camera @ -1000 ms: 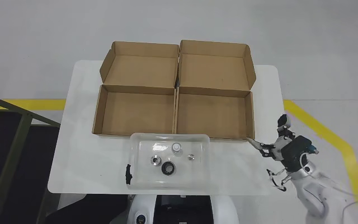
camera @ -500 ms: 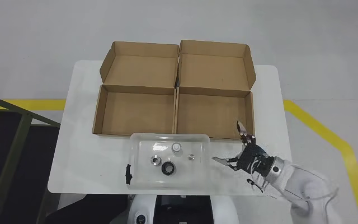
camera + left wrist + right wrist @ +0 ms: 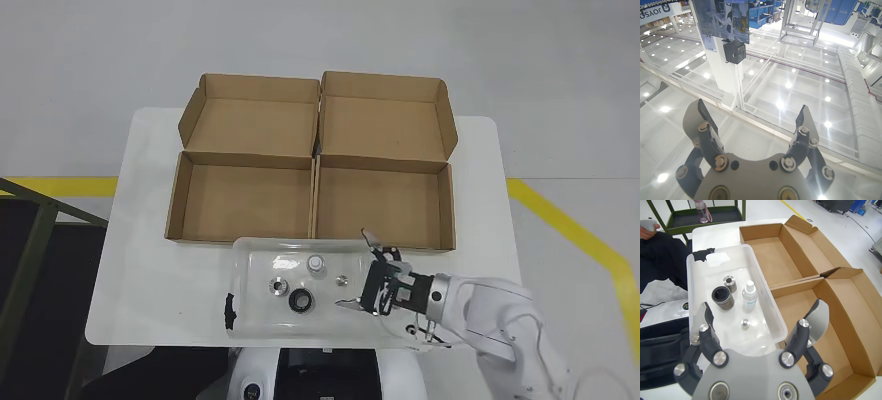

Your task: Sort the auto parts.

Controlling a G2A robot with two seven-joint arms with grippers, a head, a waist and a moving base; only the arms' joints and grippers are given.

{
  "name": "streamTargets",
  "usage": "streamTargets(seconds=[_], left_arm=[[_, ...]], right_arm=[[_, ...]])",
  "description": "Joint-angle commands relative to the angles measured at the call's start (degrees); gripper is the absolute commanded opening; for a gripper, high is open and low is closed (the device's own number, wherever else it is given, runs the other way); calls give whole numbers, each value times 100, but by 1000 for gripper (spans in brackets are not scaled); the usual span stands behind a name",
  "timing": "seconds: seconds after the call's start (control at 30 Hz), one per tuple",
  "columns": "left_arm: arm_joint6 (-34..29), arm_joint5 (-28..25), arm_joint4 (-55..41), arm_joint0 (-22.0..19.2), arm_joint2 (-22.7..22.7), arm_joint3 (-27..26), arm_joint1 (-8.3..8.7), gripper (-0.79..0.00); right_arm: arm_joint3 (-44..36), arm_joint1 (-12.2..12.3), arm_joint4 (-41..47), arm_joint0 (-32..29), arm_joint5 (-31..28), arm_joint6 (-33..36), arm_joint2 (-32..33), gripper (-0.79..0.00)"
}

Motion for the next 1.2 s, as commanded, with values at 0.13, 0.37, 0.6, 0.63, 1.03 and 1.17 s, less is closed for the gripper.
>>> streamTargets(seconds=[0.13,0.37,0.6,0.63,1.03,1.17], left_arm=[[0,0,0,0,0,0,0,0],[0,0,0,0,0,0,0,0],[0,0,0,0,0,0,0,0],[0,0,0,0,0,0,0,0],[0,0,0,0,0,0,0,0],[0,0,0,0,0,0,0,0]], right_arm=[[140,-14,21,364,91,357,-608,0],[523,-30,102,770,175,511,-1072,0],[872,-32,191,1048,263,505,-1315,0],[919,-31,211,1076,274,497,-1338,0],[1296,1,301,1336,297,473,-1539,-209],[1343,23,309,1368,320,484,-1543,-215]])
